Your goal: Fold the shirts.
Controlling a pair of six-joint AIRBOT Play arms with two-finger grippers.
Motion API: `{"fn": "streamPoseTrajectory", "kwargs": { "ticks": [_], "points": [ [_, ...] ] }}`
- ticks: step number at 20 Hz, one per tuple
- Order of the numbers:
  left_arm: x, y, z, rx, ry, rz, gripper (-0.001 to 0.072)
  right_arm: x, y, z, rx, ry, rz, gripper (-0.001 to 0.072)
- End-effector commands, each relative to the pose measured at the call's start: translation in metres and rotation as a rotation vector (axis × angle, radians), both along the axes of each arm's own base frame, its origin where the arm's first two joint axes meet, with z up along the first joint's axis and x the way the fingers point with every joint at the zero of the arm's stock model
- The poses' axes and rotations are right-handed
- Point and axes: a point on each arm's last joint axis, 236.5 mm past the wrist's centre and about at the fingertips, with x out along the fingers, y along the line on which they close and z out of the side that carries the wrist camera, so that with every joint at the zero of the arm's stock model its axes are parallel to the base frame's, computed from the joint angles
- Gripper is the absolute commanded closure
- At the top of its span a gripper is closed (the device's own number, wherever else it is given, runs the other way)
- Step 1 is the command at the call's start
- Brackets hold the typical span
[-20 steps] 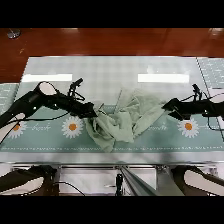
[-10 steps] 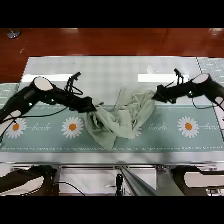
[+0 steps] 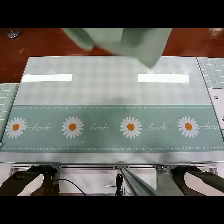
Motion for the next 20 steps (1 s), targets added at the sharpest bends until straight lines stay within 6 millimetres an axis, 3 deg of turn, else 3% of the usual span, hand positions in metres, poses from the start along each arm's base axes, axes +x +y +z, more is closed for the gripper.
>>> {"fn": "streamPoseTrajectory", "kwargs": {
  "ticks": [1, 3, 4, 7, 10, 12, 14, 18, 20],
  "points": [
    [-0.075, 0.068, 0.094, 0.069, -0.266, 0.282, 0.0686, -0.116, -0.02, 0.084, -0.136, -0.251, -0.123, 0.0683],
    [-0.122, 0.08, 0.106, 0.113, -0.31, 0.324, 0.0686, -0.17, -0.036, 0.096, -0.194, -0.311, -0.211, 0.0683],
    [-0.142, 0.08, 0.101, 0.135, -0.292, 0.317, 0.0686, -0.195, -0.044, 0.101, -0.201, -0.337, -0.255, 0.0683],
    [-0.182, 0.067, 0.039, 0.175, -0.043, 0.229, 0.0686, -0.249, -0.044, 0.102, -0.193, -0.373, -0.28, 0.0683],
    [-0.198, 0.044, -0.035, 0.224, 0.208, 0.09, 0.0686, -0.267, -0.035, 0.078, -0.19, -0.281, -0.24, 0.0682],
    [-0.201, 0.023, -0.081, 0.207, 0.356, -0.019, 0.0685, -0.258, -0.03, 0.054, -0.191, -0.189, -0.208, 0.0682],
    [-0.195, 0.006, -0.133, 0.178, 0.504, -0.105, 0.0686, -0.234, -0.025, 0.017, -0.184, -0.068, -0.166, 0.0682],
    [-0.16, 0.004, -0.248, 0.128, 0.713, -0.088, 0.0685, -0.156, -0.023, -0.085, -0.14, 0.18, -0.117, 0.0682],
    [-0.145, 0.007, -0.31, 0.081, 0.815, -0.039, 0.0685, -0.114, -0.027, -0.146, -0.111, 0.313, -0.124, 0.0682]
  ]
}}
